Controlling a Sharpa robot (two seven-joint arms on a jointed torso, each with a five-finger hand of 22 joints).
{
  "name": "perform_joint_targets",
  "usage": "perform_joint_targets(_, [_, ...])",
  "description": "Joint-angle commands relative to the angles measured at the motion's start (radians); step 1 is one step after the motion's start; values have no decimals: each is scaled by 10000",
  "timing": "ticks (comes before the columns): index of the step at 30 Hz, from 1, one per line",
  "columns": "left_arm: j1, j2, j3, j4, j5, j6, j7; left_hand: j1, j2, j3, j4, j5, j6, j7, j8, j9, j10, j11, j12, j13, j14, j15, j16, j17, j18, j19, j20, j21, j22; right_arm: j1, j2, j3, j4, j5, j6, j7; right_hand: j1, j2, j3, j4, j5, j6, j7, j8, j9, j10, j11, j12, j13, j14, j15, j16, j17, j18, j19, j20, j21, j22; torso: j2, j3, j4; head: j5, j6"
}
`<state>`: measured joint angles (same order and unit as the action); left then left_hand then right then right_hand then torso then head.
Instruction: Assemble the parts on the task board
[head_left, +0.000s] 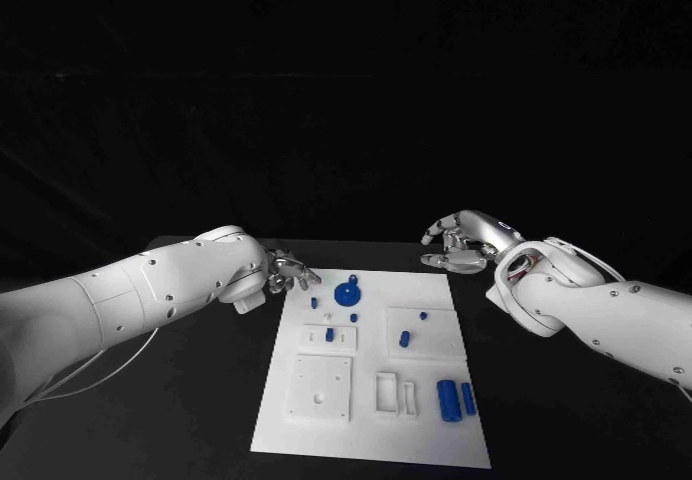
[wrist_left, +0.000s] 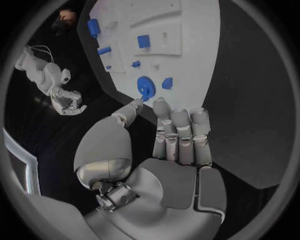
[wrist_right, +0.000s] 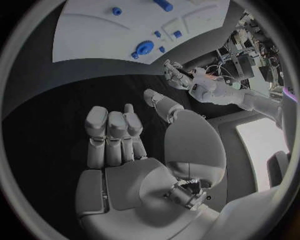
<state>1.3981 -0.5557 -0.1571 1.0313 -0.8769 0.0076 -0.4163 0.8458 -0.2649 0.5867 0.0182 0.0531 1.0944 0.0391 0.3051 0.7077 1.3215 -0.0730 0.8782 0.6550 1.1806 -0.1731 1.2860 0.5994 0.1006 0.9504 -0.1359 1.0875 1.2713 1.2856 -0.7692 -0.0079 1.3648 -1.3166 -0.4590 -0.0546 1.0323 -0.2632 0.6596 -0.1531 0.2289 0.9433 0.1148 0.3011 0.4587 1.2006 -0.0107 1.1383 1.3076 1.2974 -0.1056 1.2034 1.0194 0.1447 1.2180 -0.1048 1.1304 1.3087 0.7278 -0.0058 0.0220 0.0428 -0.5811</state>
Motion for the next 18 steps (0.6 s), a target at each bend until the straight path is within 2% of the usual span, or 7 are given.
perform_joint_targets(1, [7,248,-28,-388,-329,708,115,-112,-8,-97,5,-38,-110,23,-54,-6,-83,26,-60,-12,-48,3,-42,-14,-126,-81,-1023,-42,-12,2,11,5,-2,-15,36,86,24,39,-48,16,67,101,25,-7,9,-273,151,-46,258,68,5,-63,15,1171,-6,-68,-48,74,12,-7,-34,2,-27])
perform_joint_targets(6, [-32,445,-104,-781,-465,946,135,-156,7,-192,77,-41,-156,36,-72,-3,-111,38,-72,-15,-83,14,-41,-20,-126,-116,-1029,-58,-13,2,-1,5,13,-16,25,89,20,39,-51,19,70,98,26,-9,8,-272,151,-45,258,69,5,-63,16,1171,-5,-68,-49,74,51,-27,-70,14,-41])
perform_joint_targets(11, [-93,542,-112,-944,-463,1107,150,-164,36,-231,115,-42,-181,45,-80,0,-131,47,-78,-15,-109,23,-39,-21,-129,-139,-1031,-67,-12,2,-6,5,20,-17,21,87,16,37,-56,22,72,96,26,-10,8,-285,152,-60,250,69,5,-64,17,1171,-4,-68,-50,74,81,-37,-91,12,-46])
perform_joint_targets(18, [-136,715,-144,-1216,-460,1329,149,-176,81,-284,175,-42,-202,55,-85,8,-151,59,-79,-12,-142,35,-28,-20,-135,-173,-1032,-76,-8,2,12,6,34,-18,21,96,12,37,-61,26,76,96,27,-11,8,-279,152,-54,252,70,6,-66,18,1171,-2,-68,-51,74,82,-37,-79,12,-82])
